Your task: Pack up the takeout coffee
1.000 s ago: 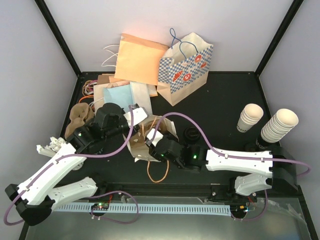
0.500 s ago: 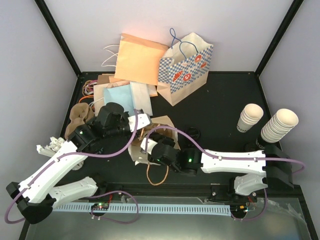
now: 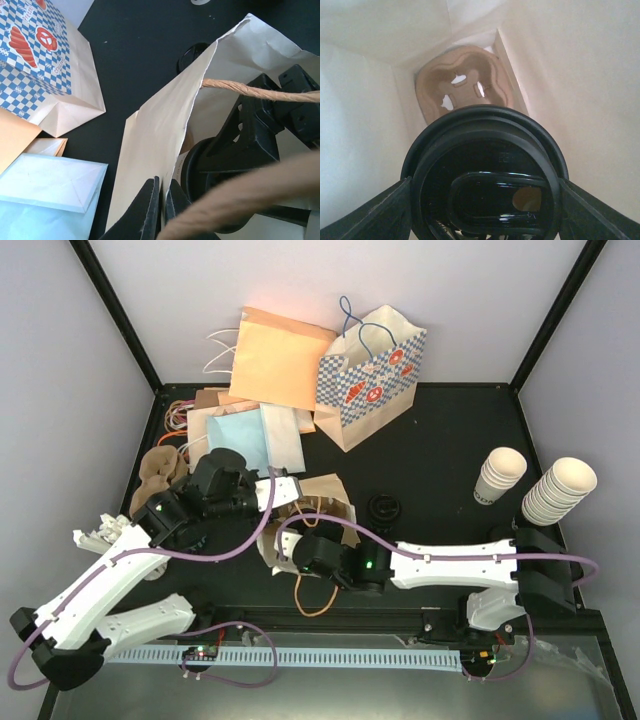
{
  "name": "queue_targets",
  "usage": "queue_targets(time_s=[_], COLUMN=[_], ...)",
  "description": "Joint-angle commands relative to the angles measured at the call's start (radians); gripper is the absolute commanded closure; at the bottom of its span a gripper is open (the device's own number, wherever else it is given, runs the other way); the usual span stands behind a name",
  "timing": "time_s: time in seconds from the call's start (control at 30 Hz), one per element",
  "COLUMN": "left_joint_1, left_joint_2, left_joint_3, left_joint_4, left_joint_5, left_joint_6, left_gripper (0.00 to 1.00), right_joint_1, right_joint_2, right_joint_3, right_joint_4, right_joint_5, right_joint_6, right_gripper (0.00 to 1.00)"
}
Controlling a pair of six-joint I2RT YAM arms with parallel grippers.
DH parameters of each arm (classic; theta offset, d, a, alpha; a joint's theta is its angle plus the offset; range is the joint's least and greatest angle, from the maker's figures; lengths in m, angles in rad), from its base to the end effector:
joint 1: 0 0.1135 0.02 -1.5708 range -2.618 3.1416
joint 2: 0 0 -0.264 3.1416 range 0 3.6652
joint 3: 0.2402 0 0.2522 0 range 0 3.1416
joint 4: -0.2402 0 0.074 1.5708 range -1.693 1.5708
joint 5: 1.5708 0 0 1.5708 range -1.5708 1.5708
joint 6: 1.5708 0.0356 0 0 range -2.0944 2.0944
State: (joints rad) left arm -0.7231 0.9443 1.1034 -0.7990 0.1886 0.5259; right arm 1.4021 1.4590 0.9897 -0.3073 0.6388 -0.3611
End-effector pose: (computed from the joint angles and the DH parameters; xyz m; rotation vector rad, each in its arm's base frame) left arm 0.1343 -0.1274 0.3603 1.3794 1.7341 -0.3178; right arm 0.0729 0.3014 0.2467 -1.4715 1.5994 -0.1687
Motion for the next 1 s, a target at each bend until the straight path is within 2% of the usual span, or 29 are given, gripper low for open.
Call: queue_targets(time_s=[0.0, 0.13, 0.43, 0.77, 0.97], left_joint_1=[-0.002, -0.002, -0.002, -0.002, -0.002], left_joint_2=[-0.044, -0.055, -0.076, -0.084, -0.084], left_joint_3=[-0.021, -0.047, -0.086, -0.085, -0.09], left_joint_4=[-0.003, -0.011, -0.006, 0.049, 0.072], left_joint_5=[0.074, 0.092, 0.122, 0.164, 0.207], left_joint_6=[0.029, 0.021, 0.001, -0.038, -0.044], left_gripper=[0.95, 0.95, 0.94, 0.94, 0.94], right_joint_1=[0.005, 0.003, -0.002, -0.04, -0.055], right_joint_2=[-0.029, -0.031, -0.066, -0.131, -0.11], right_joint_3=[0.057, 0.048, 0.011, -0.097, -0.114], right_joint_4=[-0.073, -0.079, -0.14, -0.044, 0.01], right_joint_5=[-0.009, 0.049, 0.024, -0.031, -0.015], right_joint_6=[-0.044, -0.097, -0.138, -0.248, -0.296], right_gripper=[0.26, 0.26, 0.26, 0.26, 0.27])
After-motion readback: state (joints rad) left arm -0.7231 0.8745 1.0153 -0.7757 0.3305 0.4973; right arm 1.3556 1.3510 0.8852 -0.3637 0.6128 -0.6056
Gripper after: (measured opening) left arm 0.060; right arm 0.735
